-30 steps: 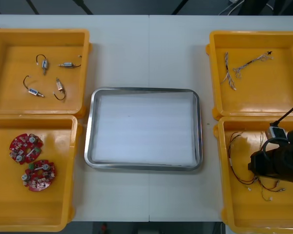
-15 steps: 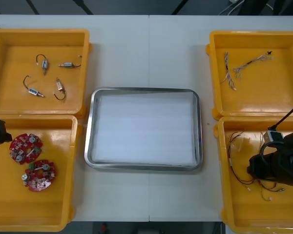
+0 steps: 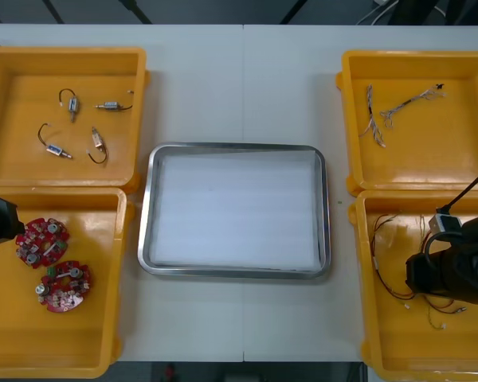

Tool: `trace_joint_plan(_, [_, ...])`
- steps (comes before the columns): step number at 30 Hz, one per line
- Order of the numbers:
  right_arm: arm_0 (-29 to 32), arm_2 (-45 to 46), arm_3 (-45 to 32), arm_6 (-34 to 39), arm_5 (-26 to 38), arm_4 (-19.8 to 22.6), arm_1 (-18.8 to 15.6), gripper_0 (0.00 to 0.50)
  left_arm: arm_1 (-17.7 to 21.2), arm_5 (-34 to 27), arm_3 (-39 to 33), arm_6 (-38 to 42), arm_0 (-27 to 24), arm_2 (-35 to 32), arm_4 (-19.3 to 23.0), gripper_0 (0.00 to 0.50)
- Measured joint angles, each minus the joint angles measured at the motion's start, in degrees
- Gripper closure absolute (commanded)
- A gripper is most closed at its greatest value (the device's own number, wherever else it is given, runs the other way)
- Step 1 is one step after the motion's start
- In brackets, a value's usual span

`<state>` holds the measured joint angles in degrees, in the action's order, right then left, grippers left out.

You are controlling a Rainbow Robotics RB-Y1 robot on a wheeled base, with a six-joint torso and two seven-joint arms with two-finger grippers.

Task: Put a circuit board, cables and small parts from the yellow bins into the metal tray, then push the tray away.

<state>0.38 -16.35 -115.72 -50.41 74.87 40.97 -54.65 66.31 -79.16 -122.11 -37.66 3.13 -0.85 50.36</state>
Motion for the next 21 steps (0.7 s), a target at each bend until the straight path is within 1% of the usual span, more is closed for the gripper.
trace_joint_plan(3, [-0.01,-0.04,-0.01,0.00,-0.01,-0.13,0.00,0.500,-0.18,0.26,0.00,0.00,0.00,1.00,-1.40,0.000])
trace_joint_plan(11, [-0.40,-0.01,-0.19,0.00,1.14,-0.15,0.00,0.500,-2.43,0.26,0.06,0.00,0.00,1.77,-2.54,0.000])
trace_joint_plan(17, [-1.00,2.16,-1.42,-0.02,7.37,-0.04,0.00,0.500,-4.02,1.09,0.07,0.00,0.09,1.78,-3.86,0.000])
trace_joint_plan(19, [-1.00,3.88,-2.49,-0.04,9.22,0.83,0.00,0.500,-4.15,1.76,0.08,0.00,0.19,1.78,-4.17,0.000])
trace_joint_plan(21, [-1.00,5.99,-3.52,-0.09,10.74,2.55,0.00,0.500,-4.15,2.36,0.08,0.00,0.31,1.78,-4.41,0.000])
